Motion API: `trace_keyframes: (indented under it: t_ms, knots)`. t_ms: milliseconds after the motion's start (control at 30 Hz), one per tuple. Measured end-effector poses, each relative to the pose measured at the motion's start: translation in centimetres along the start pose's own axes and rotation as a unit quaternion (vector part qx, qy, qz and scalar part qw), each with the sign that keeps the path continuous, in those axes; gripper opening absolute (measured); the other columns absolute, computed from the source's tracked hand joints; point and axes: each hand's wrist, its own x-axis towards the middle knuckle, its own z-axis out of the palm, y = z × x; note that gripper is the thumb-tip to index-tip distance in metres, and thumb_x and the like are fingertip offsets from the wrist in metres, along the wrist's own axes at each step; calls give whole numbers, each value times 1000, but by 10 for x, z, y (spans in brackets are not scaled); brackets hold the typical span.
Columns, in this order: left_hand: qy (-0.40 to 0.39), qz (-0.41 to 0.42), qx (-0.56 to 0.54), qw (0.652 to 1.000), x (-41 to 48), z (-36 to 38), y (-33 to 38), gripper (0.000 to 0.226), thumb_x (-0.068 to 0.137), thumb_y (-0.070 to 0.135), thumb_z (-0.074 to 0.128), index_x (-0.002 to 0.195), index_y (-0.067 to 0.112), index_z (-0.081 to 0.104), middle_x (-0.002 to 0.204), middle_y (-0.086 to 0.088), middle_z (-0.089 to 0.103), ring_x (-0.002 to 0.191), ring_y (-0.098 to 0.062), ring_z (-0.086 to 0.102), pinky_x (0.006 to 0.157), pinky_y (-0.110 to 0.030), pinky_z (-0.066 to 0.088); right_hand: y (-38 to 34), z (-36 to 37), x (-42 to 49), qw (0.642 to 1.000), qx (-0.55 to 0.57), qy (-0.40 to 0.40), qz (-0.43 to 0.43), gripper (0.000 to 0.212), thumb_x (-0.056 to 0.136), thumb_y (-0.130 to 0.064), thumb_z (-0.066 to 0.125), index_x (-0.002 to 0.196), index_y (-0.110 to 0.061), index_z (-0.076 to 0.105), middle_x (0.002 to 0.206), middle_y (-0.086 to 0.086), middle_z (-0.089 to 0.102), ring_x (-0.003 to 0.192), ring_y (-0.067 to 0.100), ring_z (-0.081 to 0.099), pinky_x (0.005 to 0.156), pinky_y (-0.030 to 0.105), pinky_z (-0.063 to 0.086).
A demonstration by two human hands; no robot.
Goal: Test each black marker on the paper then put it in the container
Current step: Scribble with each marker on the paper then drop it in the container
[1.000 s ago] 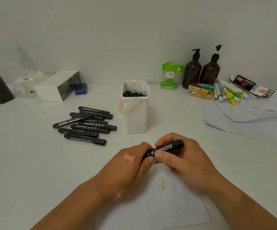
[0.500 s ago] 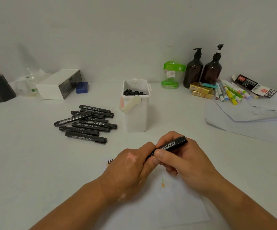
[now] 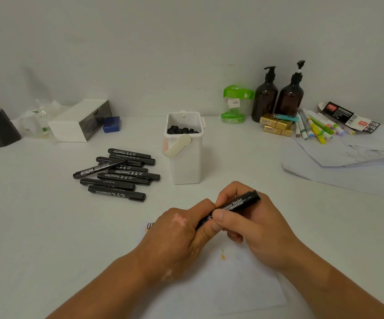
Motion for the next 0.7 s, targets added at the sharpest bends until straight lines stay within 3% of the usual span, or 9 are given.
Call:
trace_keyframes:
  t_ms: [133,300,367,467,600,700]
  knots:
    - [3,-5,11,1000,2,3,-5,26,98,55,47,109,33,55,64,22,46,58,-2,48,55,-10,30,-1,-2,3,997,-55,55,-27,13,76,-32,76,76,-25,65,58,-12,59,51,3,51,53,15,41]
    - [2,-66,69,995,-2,-4,-21,52,79,73,58,121,43,55,90,21,53,87,7,49,72,-4,35,-7,-31,10,980,68,185,-14,12,69,-20,72,65,-18,61,49,-2,43,44,14,35,43,26,28]
    - [-19,-83,90,992,-2,-3,-23,60,75,75,60,125,43,55,103,23,51,99,9,46,83,-5,36,-6,-39,10,981,58,182,13,5,74,-17,65,69,-16,66,51,3,47,46,15,38,42,27,28]
    - [-55,-97,116,987,-2,1,-22,73,71,81,59,133,44,52,114,24,46,110,2,40,99,-20,37,-1,-37,9,987,30,144,61,22,77,-22,60,84,-15,79,62,11,64,51,19,54,42,27,40]
    - [-84,-113,133,981,-3,0,-22,76,68,86,56,133,46,52,111,22,43,108,-1,36,100,-24,35,0,-28,8,987,-29,113,107,16,75,-25,66,82,-18,79,67,9,70,56,17,61,45,25,45]
    - [-84,-120,134,980,-3,-3,-24,75,68,83,59,132,46,54,110,21,43,108,-3,37,100,-27,36,5,-24,7,976,-131,113,133,5,79,-19,73,77,-24,74,60,0,66,45,15,54,44,20,44]
